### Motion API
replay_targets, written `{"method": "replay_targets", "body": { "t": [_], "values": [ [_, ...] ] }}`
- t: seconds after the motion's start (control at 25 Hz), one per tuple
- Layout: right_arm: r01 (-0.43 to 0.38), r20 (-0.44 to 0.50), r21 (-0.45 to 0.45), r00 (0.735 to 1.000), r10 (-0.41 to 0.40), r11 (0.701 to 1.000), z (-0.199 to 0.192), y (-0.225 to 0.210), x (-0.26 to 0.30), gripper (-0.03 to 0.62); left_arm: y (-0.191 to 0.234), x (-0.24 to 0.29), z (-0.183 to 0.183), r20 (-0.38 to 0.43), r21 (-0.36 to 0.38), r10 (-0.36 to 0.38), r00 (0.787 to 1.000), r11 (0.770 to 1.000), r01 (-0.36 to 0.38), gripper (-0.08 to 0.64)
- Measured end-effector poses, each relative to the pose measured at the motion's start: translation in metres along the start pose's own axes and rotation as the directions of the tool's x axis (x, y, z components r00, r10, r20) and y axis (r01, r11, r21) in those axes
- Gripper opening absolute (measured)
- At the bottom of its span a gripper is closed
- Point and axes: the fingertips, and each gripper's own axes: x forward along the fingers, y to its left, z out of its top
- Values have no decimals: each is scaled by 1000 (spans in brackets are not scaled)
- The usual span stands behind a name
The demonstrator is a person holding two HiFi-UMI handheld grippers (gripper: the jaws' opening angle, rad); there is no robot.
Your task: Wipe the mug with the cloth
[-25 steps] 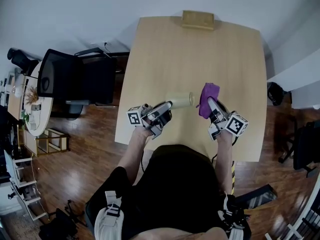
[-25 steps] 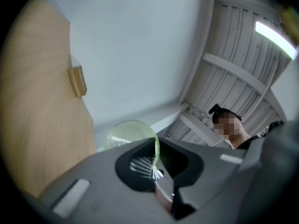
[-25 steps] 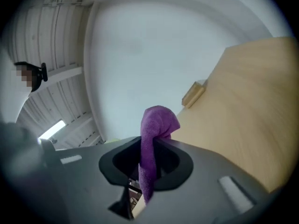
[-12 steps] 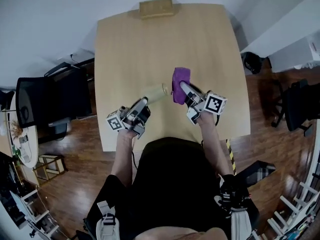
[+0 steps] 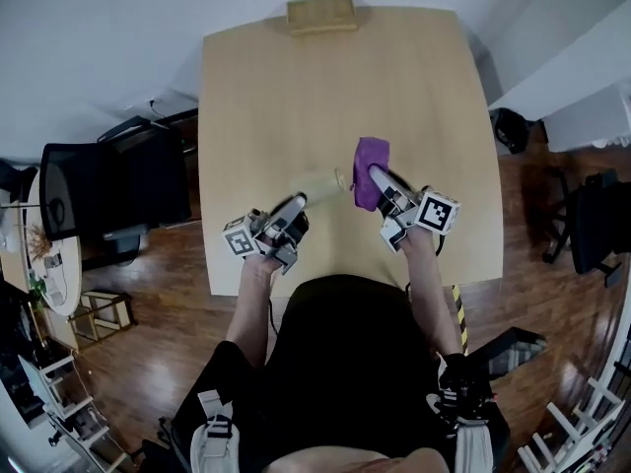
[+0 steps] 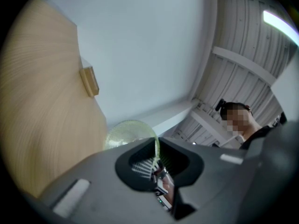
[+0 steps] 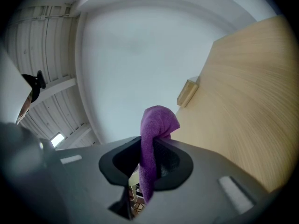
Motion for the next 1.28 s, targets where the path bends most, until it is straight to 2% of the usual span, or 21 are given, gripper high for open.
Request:
{"method": "replay_targets", "body": {
  "t": [0.08, 0.2, 0.36, 0.44, 0.56, 0.6, 0.64, 0.72, 0.8, 0.88, 0.92, 1.0, 1.08, 1.16, 1.24, 1.28],
  "values": [
    [-26, 15, -8, 1000, 26, 1000, 4, 6, -3, 60, -1, 2, 1, -2, -7, -10, 1000, 1000, 10, 43],
    [-153, 13, -70, 988, 154, 986, 9, 41, 6, 60, -9, -1, 8, 3, -2, -30, 1000, 1000, 30, 43],
    [-291, -98, -156, 955, 279, 944, -10, 82, 23, 60, -20, 5, 6, -13, 13, -65, 998, 998, 65, 43],
    [-281, -131, -179, 957, 260, 943, -20, 80, 29, 60, -25, 10, 1, -35, 23, -85, 996, 996, 86, 49],
    [-117, -156, -250, 985, 80, 961, -23, 48, 32, 60, -23, 10, -1, -60, 46, -58, 997, 997, 61, 49],
    [-83, -149, -266, 988, 44, 960, -21, 43, 29, 60, -19, 8, 1, -55, 50, -37, 998, 998, 39, 47],
    [-83, -133, -267, 990, 48, 960, -17, 45, 26, 60, -16, 6, 4, -41, 50, -21, 999, 998, 23, 43],
    [-165, -92, -244, 985, 146, 956, -7, 65, 21, 60, -12, 3, 12, -6, 50, -4, 1000, 999, 4, 41],
    [-275, -82, -235, 961, 263, 932, -4, 91, 19, 60, -12, 3, 17, 7, 55, 0, 1000, 999, 0, 41],
    [-324, -103, -242, 946, 308, 914, -10, 104, 21, 60, -21, 7, 17, 8, 50, -42, 999, 998, 42, 41],
    [-323, -109, -238, 946, 305, 916, -13, 102, 24, 60, -28, 9, 16, 4, 49, -76, 997, 996, 76, 43],
    [-281, -106, -199, 959, 264, 939, -17, 83, 26, 60, -40, 15, 12, -19, 61, -122, 992, 991, 123, 48],
    [-142, -133, -201, 984, 116, 969, -21, 48, 28, 60, -38, 15, 9, -38, 70, -111, 993, 991, 113, 51],
    [0, -155, -236, 987, -37, 972, -27, 18, 25, 60, -28, 13, 9, -51, 81, -58, 997, 995, 62, 41],
    [16, -123, -184, 992, -39, 983, -25, 7, 20, 60, -9, 10, 5, -116, 163, 59, 991, 986, -39, 41],
    [6, -94, -147, 995, -20, 989, -21, 5, 18, 60, 6, 9, 1, -169, 232, 139, 976, 968, -97, 41]
  ]
}}
